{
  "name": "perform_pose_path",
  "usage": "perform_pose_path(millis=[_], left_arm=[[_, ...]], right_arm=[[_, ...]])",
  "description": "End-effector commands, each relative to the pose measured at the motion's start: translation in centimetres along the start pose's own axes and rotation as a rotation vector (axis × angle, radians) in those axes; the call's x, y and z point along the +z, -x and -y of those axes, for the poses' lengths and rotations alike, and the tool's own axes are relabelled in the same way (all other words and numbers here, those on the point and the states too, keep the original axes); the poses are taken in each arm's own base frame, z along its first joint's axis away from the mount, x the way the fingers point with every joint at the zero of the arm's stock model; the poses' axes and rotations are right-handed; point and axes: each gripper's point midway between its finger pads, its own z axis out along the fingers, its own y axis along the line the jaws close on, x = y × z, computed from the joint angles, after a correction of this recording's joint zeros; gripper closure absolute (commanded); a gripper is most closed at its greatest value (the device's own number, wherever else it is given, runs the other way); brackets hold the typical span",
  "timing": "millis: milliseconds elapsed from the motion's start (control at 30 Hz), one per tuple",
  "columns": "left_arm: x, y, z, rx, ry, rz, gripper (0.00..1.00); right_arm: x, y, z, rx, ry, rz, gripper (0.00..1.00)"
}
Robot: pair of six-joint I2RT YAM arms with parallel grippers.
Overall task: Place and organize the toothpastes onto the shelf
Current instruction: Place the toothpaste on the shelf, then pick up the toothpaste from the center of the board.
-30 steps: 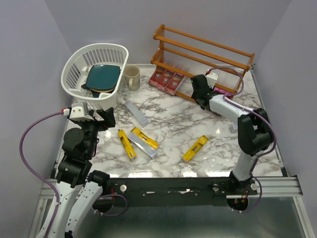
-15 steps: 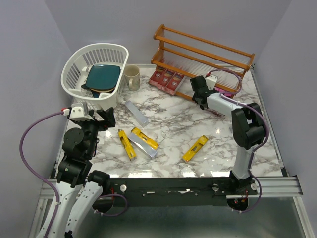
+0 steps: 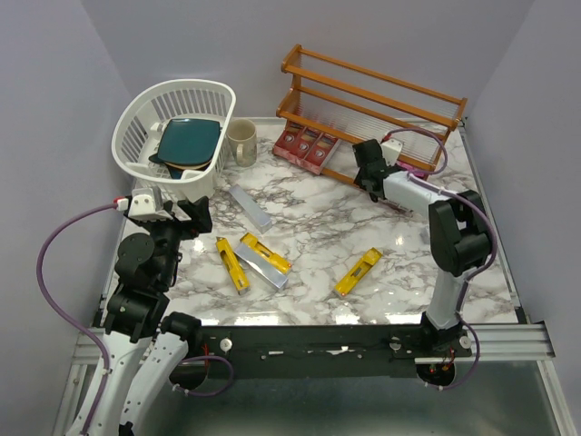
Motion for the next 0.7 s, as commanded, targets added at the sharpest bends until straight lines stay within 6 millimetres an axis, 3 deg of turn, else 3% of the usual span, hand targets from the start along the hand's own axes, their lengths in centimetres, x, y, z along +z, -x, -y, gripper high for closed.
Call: perform_pose_path(millis=[0,267,467,533,567,633,667], left_arm=[[0.4,-0.5,0.2,-0.002,-0.016,-0.008,0.04],[0.4,-0.4,0.2,-0.001,-0.015,-0.008,0.04],[0.2,-0.1,0.0,-0.005,-0.014,0.005,0.04],[0.0,0.0,0.0,-0.007,-0.012,0.011,0.04],[0.1,0.1,-0.1,-0.006,-0.010,0.015,0.04],[0.0,0.1,-0.1,-0.005,-0.011,0.013,0.04],[0.0,0.2,-0.1,-0.006,-0.012,0.016,0.04]], right_arm=[[-2.3,2.4,-1.5,0.013,0.130,0.036,0.45],[-7.7,3.3,-4.7,-0.136,0.410,0.067,0.33],[-12.4,0.4,-8.1,-0.318,0.627,0.098,0.24],[-13.9,-1.8,-9.1,-0.385,0.694,0.080,0.21],[-14.7,-1.7,-10.2,-0.382,0.745,0.112,0.20],[-16.5,-3.7,-11.5,-0.428,0.836,0.103,0.16],[-17.3,-3.7,-12.3,-0.428,0.876,0.128,0.16]])
